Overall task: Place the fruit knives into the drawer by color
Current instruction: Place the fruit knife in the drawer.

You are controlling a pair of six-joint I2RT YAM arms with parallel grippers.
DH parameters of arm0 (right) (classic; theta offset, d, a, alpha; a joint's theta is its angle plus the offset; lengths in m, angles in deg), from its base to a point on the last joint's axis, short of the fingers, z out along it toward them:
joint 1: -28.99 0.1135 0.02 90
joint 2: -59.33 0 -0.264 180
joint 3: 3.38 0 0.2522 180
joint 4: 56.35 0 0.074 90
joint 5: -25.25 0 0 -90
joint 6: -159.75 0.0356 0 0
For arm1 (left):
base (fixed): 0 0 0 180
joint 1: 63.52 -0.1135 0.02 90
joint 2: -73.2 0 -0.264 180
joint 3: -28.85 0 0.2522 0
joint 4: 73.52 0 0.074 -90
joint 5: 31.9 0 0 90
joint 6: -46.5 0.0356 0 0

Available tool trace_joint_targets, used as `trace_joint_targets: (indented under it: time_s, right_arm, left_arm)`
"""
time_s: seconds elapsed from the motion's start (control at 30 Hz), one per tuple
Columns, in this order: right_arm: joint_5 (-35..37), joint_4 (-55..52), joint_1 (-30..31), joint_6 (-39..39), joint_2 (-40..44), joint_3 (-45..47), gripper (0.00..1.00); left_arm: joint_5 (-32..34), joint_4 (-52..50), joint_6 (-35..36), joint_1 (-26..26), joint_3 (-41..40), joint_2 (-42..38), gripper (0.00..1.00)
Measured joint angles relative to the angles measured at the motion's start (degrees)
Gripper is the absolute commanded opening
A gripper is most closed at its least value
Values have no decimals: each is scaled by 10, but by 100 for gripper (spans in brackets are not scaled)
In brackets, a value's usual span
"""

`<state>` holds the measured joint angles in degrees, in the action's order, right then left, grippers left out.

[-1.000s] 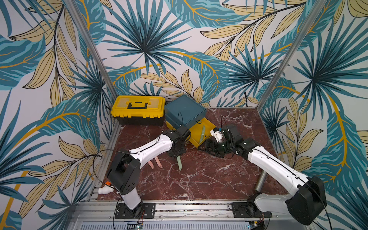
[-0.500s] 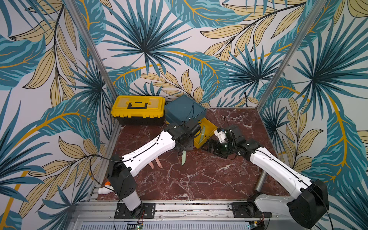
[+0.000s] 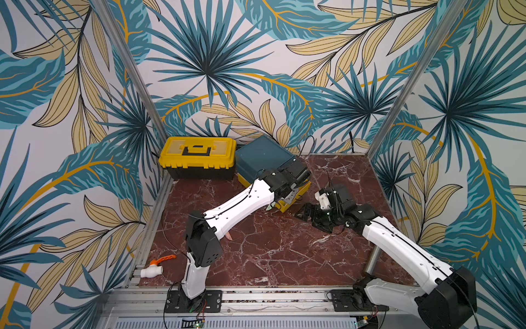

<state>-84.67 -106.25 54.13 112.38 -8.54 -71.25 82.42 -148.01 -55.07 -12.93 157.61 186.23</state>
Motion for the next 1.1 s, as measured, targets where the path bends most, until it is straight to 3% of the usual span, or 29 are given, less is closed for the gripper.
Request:
trace_joint_targets:
  time_s: [0.2,0.4,0.43,0.53,0.57,0.6,0.7,0.73,0.8,0.87,0.93,1.0,1.1]
  right_arm:
    - [2,-15,-9,0,3,0,100]
    - [2,-15,-16,0,-1,0,100]
    - [2,-15,-18,0,-4,0,100]
    - [2,-15,-25,0,-12,0,99]
    - [2,-15,-28,0,-14,0,100]
    - [2,-15,-30,0,-14,0,100]
    - [3,-12,-38,3,-16,0,96]
    - [6,-9,-40,8,-16,0,89]
    - [9,5,-47,24,-16,2,61]
    - [10,39,-56,45,-16,13,19]
    - [5,88,-64,74,-21,35,0]
    - [-1,127,-70,105,-41,49,0]
    - [-14,189,-73,147,-95,51,0]
  left_arm:
    - [15,55,77,0,77,59,0]
    - [14,106,122,-2,87,85,3]
    - [13,108,123,-5,87,89,13]
    - [2,109,123,-10,87,94,84]
    - [-3,109,123,-14,87,94,97]
    - [-7,109,122,-17,87,94,100]
    - [-23,109,117,-26,88,94,100]
    - [-29,108,115,-28,90,94,100]
    - [-37,95,112,-32,107,94,100]
    - [-40,81,109,-33,147,96,100]
    - [-39,76,104,-33,184,95,100]
    - [-34,68,96,-36,212,90,96]
    - [-28,43,73,-53,247,89,69]
